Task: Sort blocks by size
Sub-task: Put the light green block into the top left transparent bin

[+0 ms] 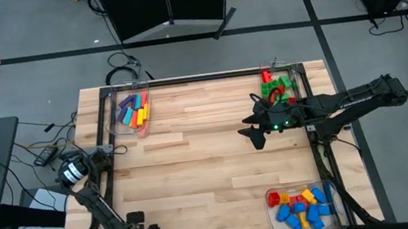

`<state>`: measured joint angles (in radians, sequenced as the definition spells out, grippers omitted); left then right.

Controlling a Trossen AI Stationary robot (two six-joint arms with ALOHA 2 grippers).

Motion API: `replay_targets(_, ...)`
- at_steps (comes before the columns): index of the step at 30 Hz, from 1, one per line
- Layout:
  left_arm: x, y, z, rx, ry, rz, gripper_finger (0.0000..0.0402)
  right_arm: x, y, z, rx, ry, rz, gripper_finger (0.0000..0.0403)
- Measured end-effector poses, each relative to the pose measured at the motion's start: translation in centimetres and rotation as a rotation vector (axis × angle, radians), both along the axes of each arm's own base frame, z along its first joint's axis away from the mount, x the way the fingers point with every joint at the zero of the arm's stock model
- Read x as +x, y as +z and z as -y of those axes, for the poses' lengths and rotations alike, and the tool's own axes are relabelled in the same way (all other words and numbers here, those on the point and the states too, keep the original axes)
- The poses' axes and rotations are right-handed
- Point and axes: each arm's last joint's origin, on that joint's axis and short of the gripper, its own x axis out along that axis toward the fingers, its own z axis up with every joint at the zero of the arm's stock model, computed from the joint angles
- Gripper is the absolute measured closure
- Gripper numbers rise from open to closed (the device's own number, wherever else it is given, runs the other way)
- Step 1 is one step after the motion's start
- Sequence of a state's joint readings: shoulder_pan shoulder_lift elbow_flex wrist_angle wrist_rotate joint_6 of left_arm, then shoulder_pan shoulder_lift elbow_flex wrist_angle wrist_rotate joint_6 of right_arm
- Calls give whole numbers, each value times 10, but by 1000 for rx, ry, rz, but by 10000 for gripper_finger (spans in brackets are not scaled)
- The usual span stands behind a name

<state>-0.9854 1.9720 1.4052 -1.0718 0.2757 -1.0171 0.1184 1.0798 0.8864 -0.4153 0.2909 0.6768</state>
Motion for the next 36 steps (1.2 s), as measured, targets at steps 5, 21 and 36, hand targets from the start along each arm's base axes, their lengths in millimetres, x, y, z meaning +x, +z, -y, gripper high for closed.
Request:
replay_targets(5,-13,-5,6,-16,-114,24,208,1,1,0,43,-32,24,135)
replay_targets(21,-29,-31,0,27,-149,92,208,6,11,-4,70,-24,150,135)
replay_targets(36,-25,-31,1,24,-82,92,296,4,11,-17,30,2,139,135)
